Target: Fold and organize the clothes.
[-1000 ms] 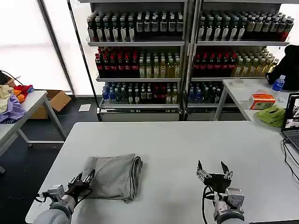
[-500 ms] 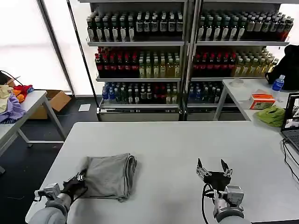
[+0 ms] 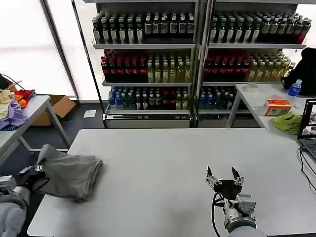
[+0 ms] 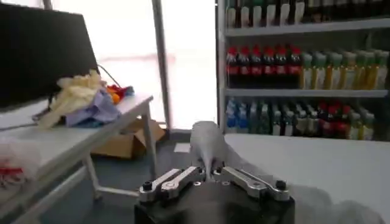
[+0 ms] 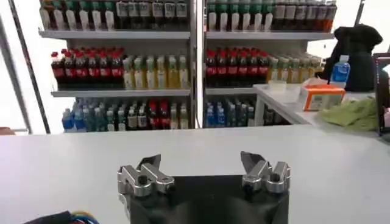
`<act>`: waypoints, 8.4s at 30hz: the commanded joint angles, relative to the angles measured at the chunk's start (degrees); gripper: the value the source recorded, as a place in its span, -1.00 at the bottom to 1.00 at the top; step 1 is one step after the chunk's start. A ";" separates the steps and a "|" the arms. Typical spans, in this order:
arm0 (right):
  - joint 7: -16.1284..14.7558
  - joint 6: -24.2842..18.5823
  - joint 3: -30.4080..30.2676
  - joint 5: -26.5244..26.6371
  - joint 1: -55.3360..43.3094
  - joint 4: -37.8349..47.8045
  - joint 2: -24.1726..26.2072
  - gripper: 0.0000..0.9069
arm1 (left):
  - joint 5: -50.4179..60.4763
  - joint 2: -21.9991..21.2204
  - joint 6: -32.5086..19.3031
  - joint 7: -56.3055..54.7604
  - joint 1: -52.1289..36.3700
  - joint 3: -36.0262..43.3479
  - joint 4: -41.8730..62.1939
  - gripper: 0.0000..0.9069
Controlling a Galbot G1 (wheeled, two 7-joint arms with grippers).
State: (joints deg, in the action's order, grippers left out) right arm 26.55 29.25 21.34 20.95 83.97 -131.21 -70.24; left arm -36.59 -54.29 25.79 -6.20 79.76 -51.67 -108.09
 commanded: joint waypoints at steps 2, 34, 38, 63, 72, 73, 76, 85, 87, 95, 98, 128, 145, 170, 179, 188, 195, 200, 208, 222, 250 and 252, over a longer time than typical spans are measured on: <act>0.11 -0.05 0.72 -0.14 0.75 -0.70 -0.01 1.00 | 1.94 1.97 0.01 -0.55 0.57 1.59 -4.62 -1.00; 0.45 -0.33 2.24 -6.82 7.75 -2.55 -6.41 1.00 | 2.59 -16.61 1.34 -10.89 -13.04 45.86 -7.38 1.00; 0.60 -0.02 1.86 -6.73 6.91 -1.53 -6.11 1.00 | -3.53 -18.23 -2.14 -6.72 -13.09 46.46 -7.77 1.00; -0.56 3.88 -12.91 21.44 -17.11 15.15 -2.73 1.00 | 11.62 -8.18 2.36 -11.42 -10.84 27.20 -9.09 1.00; -1.04 3.83 -19.30 22.79 -24.29 23.54 -5.75 0.73 | 11.96 -7.90 2.17 -11.83 -8.28 23.86 -9.32 1.00; -0.95 3.82 -19.66 22.79 -24.71 23.98 -6.23 0.71 | 11.96 -7.93 2.18 -11.83 -8.12 23.71 -9.34 1.00; -0.86 3.82 -21.18 22.85 -25.49 25.33 -7.61 0.69 | 11.94 -7.98 2.24 -11.85 -7.74 23.27 -9.34 1.00; -0.37 3.84 -23.30 22.37 -26.20 28.38 -10.18 0.73 | 11.75 -8.21 2.31 -11.84 -7.09 22.81 -9.52 1.00; -0.36 3.84 -23.88 22.31 -26.07 28.92 -10.36 0.71 | 11.68 -8.30 2.36 -11.85 -7.12 22.86 -9.51 1.00; 0.01 3.81 -24.99 21.29 -25.54 29.31 -10.62 -1.00 | 11.31 -8.65 2.50 -11.98 -7.19 23.05 -9.37 1.00; 0.06 3.43 -24.76 20.22 -25.06 28.72 -10.42 -1.00 | 11.09 -8.75 2.63 -11.96 -7.08 23.11 -9.29 1.00; -5.78 3.92 -9.45 12.90 -25.41 26.75 7.49 -1.00 | 10.66 -10.91 3.05 -12.53 -6.90 24.53 -11.24 1.00; -8.65 1.89 -5.51 -0.87 -21.66 17.59 5.30 1.00 | 10.58 -11.85 3.46 -12.69 -6.73 25.50 -11.36 1.00; 4.21 2.35 -15.80 12.67 -32.52 32.01 -7.03 1.00 | 10.82 -12.50 3.41 -11.92 -3.86 25.71 -12.14 1.00; 4.78 3.85 -15.20 7.23 -32.28 34.68 -5.86 1.00 | 10.68 -12.33 3.37 -11.66 -3.16 25.15 -12.34 1.00; 2.86 3.60 -14.75 8.04 -32.85 37.37 -6.86 1.00 | 10.77 -12.38 3.37 -11.36 -2.57 25.09 -12.63 1.00; 3.27 3.82 -14.13 10.38 -32.24 37.63 -6.90 1.00 | 10.84 -12.48 3.27 -11.13 -2.00 24.97 -13.01 1.00; 3.96 3.88 -13.10 11.11 -30.81 32.04 -5.39 1.00 | 10.64 -12.35 3.13 -11.03 -1.98 24.65 -13.46 1.00; 0.13 3.46 -8.76 2.48 -24.97 15.73 0.66 1.00 | 11.09 -13.75 -0.97 -9.84 -1.85 23.61 -14.28 1.00; -2.54 -4.83 6.12 -2.28 -2.19 5.65 2.00 1.00 | 16.63 -17.05 -6.03 -6.79 0.29 23.39 -15.85 1.00; -2.02 -4.12 8.26 -2.47 -1.51 3.70 2.04 1.00 | 18.06 -17.07 -8.36 -4.18 0.03 23.71 -14.58 1.00; -2.03 -4.10 8.17 -2.57 -1.38 3.54 2.18 1.00 | 18.11 -17.05 -8.29 -4.11 -0.02 23.77 -14.67 1.00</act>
State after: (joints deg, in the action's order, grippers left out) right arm 24.57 25.46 28.79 18.76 81.40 -126.79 -68.30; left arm -19.21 -71.31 17.86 -11.80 79.75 -27.99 -122.73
